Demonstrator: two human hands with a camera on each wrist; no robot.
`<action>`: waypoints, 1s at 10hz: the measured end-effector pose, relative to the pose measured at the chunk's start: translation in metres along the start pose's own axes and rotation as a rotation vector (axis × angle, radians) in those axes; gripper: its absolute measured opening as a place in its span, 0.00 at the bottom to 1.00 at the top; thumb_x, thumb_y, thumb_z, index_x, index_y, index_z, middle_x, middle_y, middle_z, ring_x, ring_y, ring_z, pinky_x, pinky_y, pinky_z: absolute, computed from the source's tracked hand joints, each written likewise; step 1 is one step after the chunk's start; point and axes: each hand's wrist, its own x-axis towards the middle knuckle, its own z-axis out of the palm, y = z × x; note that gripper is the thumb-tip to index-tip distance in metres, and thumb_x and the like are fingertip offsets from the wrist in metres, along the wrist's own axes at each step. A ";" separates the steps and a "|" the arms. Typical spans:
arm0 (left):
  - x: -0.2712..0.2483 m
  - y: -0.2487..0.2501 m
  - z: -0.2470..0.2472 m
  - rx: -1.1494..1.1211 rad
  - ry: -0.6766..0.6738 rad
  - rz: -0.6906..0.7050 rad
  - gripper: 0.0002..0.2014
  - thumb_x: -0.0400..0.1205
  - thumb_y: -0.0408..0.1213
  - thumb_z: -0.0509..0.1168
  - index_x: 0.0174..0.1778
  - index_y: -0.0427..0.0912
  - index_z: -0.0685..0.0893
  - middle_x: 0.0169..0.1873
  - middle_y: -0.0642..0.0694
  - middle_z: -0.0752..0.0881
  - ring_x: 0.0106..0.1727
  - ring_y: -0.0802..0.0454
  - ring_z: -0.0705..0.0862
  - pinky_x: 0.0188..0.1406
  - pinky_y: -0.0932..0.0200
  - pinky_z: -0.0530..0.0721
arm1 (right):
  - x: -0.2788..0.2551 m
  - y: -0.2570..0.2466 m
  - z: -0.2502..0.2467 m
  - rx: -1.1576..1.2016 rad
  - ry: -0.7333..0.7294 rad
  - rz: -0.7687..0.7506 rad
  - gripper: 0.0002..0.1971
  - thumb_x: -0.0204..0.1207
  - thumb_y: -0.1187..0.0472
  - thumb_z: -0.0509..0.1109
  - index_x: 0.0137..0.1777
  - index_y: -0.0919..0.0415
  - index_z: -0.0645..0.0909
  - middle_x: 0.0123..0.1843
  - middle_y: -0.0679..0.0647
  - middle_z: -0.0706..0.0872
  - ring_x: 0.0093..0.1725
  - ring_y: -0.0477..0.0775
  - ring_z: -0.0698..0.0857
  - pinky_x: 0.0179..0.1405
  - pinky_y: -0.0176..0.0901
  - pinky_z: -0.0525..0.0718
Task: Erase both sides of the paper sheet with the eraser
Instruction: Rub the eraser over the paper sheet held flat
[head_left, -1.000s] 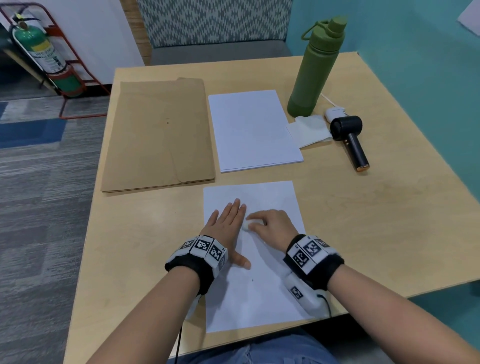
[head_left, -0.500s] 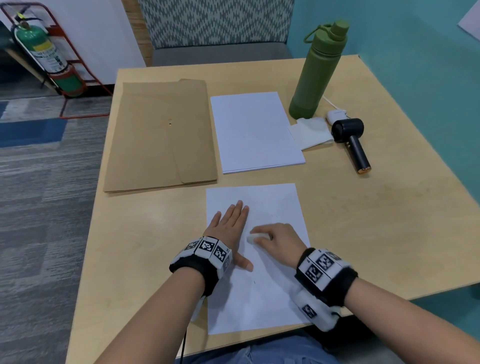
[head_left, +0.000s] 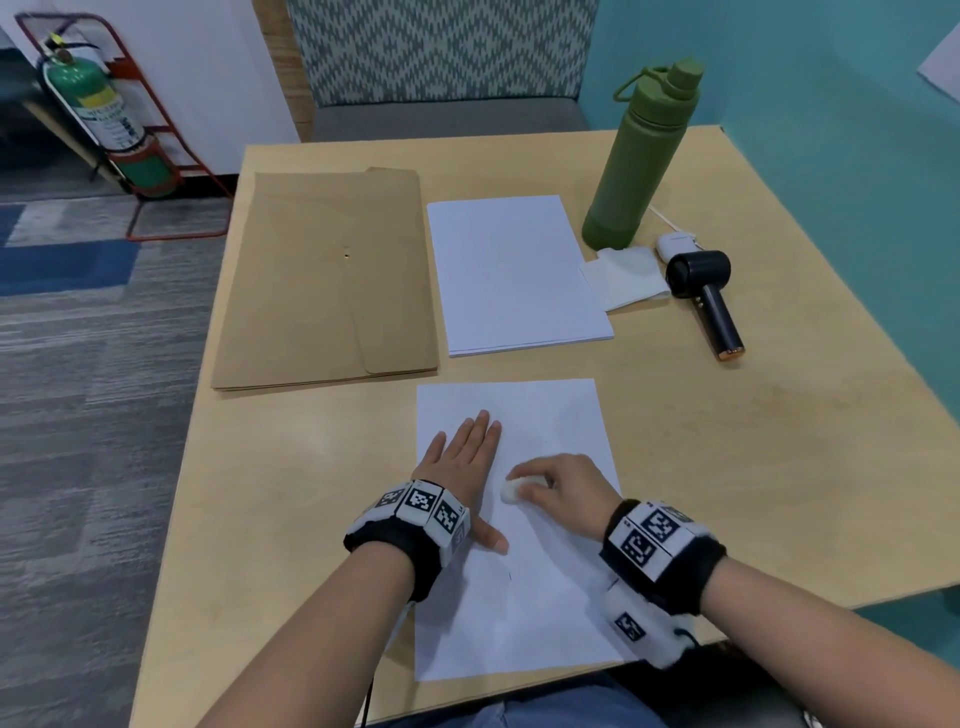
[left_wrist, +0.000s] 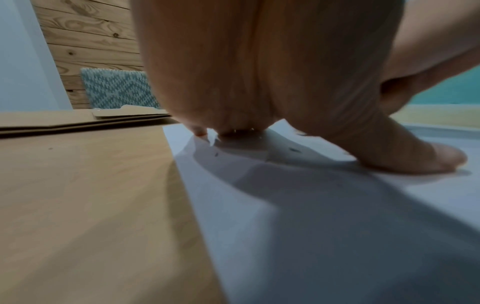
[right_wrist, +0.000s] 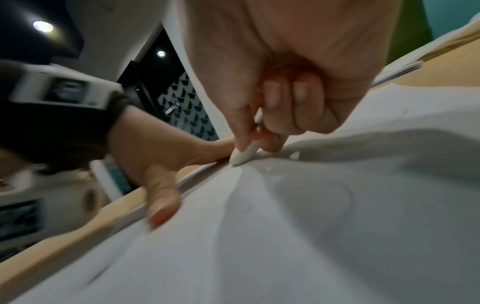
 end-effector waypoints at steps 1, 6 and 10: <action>0.001 0.000 0.000 0.016 -0.003 -0.008 0.68 0.66 0.63 0.74 0.79 0.42 0.26 0.79 0.46 0.25 0.81 0.50 0.29 0.79 0.47 0.32 | 0.026 -0.006 -0.007 -0.006 0.138 0.023 0.13 0.76 0.56 0.67 0.59 0.54 0.84 0.61 0.52 0.87 0.62 0.52 0.83 0.61 0.38 0.75; 0.000 0.002 0.000 0.008 -0.002 -0.008 0.68 0.65 0.63 0.74 0.78 0.42 0.25 0.79 0.47 0.25 0.81 0.51 0.29 0.78 0.48 0.32 | -0.003 0.005 0.005 0.034 0.105 -0.005 0.12 0.76 0.52 0.66 0.57 0.52 0.84 0.57 0.46 0.88 0.55 0.44 0.84 0.57 0.37 0.76; 0.000 0.002 0.000 0.016 0.000 -0.015 0.69 0.65 0.65 0.74 0.79 0.43 0.25 0.79 0.48 0.24 0.81 0.51 0.29 0.79 0.48 0.32 | -0.009 0.006 -0.001 0.063 0.085 -0.021 0.09 0.75 0.50 0.66 0.51 0.48 0.85 0.49 0.46 0.90 0.44 0.44 0.81 0.54 0.42 0.80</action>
